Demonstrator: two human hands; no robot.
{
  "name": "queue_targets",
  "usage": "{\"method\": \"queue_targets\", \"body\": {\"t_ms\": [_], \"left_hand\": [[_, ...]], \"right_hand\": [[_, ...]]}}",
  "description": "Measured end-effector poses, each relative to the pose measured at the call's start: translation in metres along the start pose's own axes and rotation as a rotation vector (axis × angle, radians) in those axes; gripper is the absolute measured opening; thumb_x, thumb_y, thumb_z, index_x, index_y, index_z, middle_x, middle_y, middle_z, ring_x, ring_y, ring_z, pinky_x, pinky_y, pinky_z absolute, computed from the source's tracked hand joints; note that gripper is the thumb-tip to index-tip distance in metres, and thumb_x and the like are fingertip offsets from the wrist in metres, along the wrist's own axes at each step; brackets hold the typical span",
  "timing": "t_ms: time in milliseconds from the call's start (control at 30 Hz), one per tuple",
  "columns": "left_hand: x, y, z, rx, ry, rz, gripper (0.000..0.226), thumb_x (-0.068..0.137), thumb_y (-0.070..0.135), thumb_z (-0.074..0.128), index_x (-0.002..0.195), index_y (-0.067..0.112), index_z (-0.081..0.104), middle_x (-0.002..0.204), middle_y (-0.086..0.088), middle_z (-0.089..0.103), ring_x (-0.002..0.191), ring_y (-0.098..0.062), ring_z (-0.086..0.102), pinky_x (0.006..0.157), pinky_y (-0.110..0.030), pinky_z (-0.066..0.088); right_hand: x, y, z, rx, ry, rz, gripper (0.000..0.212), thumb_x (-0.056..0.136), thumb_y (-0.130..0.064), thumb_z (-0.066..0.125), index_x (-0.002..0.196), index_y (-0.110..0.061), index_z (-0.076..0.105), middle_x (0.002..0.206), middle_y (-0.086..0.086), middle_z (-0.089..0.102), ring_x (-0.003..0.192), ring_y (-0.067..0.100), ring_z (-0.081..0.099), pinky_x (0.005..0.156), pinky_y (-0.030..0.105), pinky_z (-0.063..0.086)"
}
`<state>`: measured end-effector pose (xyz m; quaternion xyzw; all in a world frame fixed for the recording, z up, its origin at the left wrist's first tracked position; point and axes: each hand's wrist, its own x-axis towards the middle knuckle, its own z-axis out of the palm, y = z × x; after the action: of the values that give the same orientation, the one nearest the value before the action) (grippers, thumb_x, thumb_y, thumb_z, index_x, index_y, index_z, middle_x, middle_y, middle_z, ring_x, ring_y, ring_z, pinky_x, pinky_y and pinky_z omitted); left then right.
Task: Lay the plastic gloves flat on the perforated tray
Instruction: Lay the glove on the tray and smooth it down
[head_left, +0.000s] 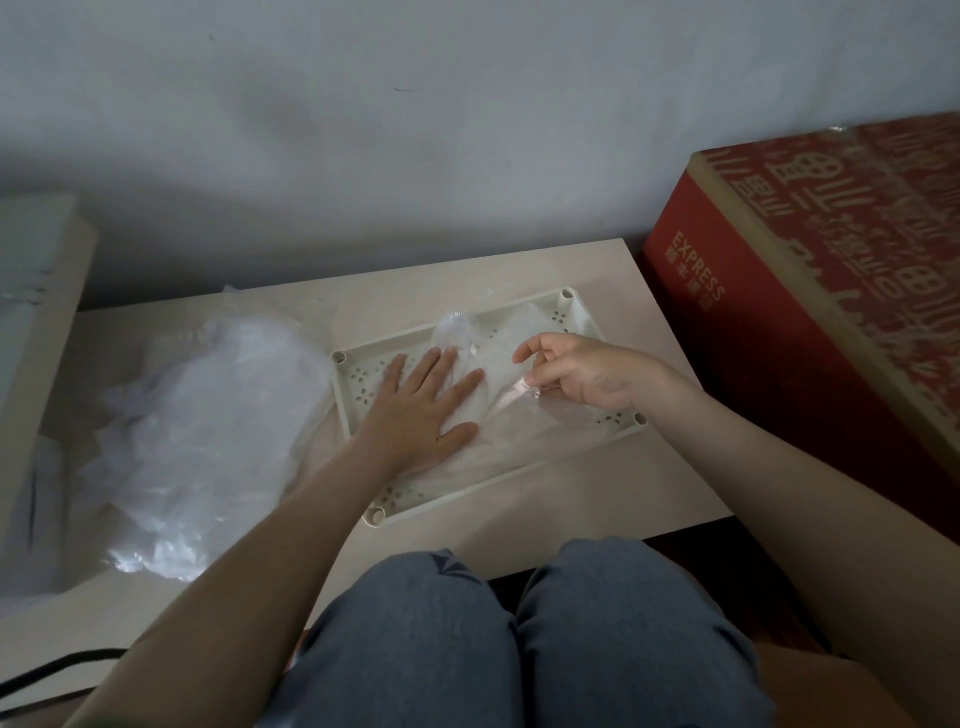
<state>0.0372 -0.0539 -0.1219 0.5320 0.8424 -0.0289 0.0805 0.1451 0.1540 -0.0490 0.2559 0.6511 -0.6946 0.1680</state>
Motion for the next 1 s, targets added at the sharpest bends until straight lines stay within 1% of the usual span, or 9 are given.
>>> {"method": "queue_targets", "body": {"t_ms": [100,200,300,433,500,600,700,867,1000], "left_hand": [[0.000,0.000,0.001,0.019,-0.007,-0.009,0.079,0.077,0.070,-0.014,0.150,0.039,-0.012,0.161,-0.005,-0.012,0.148,-0.021,-0.012,0.117,-0.054,-0.006],[0.000,0.000,0.000,0.013,-0.012,-0.008,0.078,0.078,0.070,-0.011,0.150,0.040,-0.011,0.161,-0.005,-0.010,0.148,-0.021,-0.012,0.116,-0.054,-0.006],[0.000,0.000,-0.002,0.000,-0.010,0.001,0.080,0.078,0.069,-0.010,0.152,0.038,-0.004,0.162,-0.006,-0.005,0.148,-0.021,-0.011,0.116,-0.054,-0.008],[0.000,-0.001,-0.001,0.027,-0.025,0.007,0.085,0.076,0.069,-0.013,0.153,0.034,0.000,0.161,-0.005,-0.012,0.147,-0.020,-0.015,0.116,-0.054,-0.009],[0.000,-0.001,0.000,0.028,-0.024,0.006,0.085,0.077,0.068,-0.013,0.153,0.033,0.000,0.161,-0.005,-0.013,0.147,-0.020,-0.014,0.116,-0.054,-0.008],[0.000,-0.001,0.000,0.042,-0.026,0.007,0.085,0.076,0.068,-0.014,0.153,0.033,-0.002,0.161,-0.005,-0.013,0.147,-0.020,-0.014,0.116,-0.054,-0.008],[-0.002,0.000,-0.002,0.021,-0.019,0.004,0.086,0.076,0.068,-0.013,0.153,0.032,0.002,0.161,-0.005,-0.012,0.148,-0.020,-0.013,0.116,-0.054,-0.009],[-0.002,0.000,-0.001,0.021,-0.006,0.005,0.083,0.077,0.068,-0.012,0.150,0.030,-0.008,0.161,-0.006,-0.010,0.148,-0.021,-0.012,0.116,-0.055,-0.006],[-0.002,-0.001,0.000,0.009,0.005,0.016,0.083,0.080,0.069,-0.007,0.153,0.031,0.004,0.161,-0.006,-0.006,0.148,-0.021,-0.009,0.116,-0.055,-0.006]], "right_hand": [[0.005,-0.001,0.012,0.107,0.086,0.034,0.040,0.086,-0.001,0.066,0.113,-0.015,0.040,0.092,0.005,0.054,0.066,0.012,0.058,0.060,0.026,0.048],[0.011,-0.002,0.020,0.051,0.169,0.043,0.056,0.083,0.002,0.068,0.122,-0.014,0.031,0.097,0.007,0.052,0.067,0.014,0.056,0.056,0.024,0.046],[0.014,-0.002,0.018,-0.002,0.151,0.052,0.065,0.080,0.008,0.067,0.129,-0.016,0.031,0.104,0.009,0.053,0.076,0.018,0.055,0.059,0.022,0.045],[0.010,-0.004,0.007,-0.025,0.098,0.092,0.070,0.080,0.009,0.066,0.133,-0.022,0.032,0.107,0.011,0.054,0.079,0.017,0.055,0.052,0.019,0.041],[0.005,-0.005,0.001,-0.022,0.092,0.132,0.065,0.082,0.008,0.065,0.131,-0.023,0.035,0.100,0.011,0.056,0.065,0.012,0.050,0.053,0.021,0.038],[-0.001,-0.007,-0.010,-0.102,0.110,0.168,0.033,0.089,-0.001,0.062,0.116,-0.014,0.048,0.083,0.006,0.060,0.044,0.006,0.035,0.051,0.020,0.032],[-0.007,-0.008,-0.019,-0.203,0.123,0.158,0.009,0.093,-0.005,0.058,0.100,-0.010,0.055,0.072,0.002,0.057,0.044,0.005,0.031,0.046,0.017,0.029],[-0.014,0.000,-0.036,-0.495,0.136,0.132,0.022,0.086,-0.004,0.065,0.106,-0.012,0.058,0.083,0.005,0.059,0.060,0.012,0.045,0.058,0.023,0.040],[-0.012,0.002,-0.038,-0.754,0.151,0.174,0.028,0.081,-0.005,0.070,0.106,-0.013,0.059,0.085,0.002,0.063,0.062,0.013,0.053,0.060,0.024,0.046]]}}
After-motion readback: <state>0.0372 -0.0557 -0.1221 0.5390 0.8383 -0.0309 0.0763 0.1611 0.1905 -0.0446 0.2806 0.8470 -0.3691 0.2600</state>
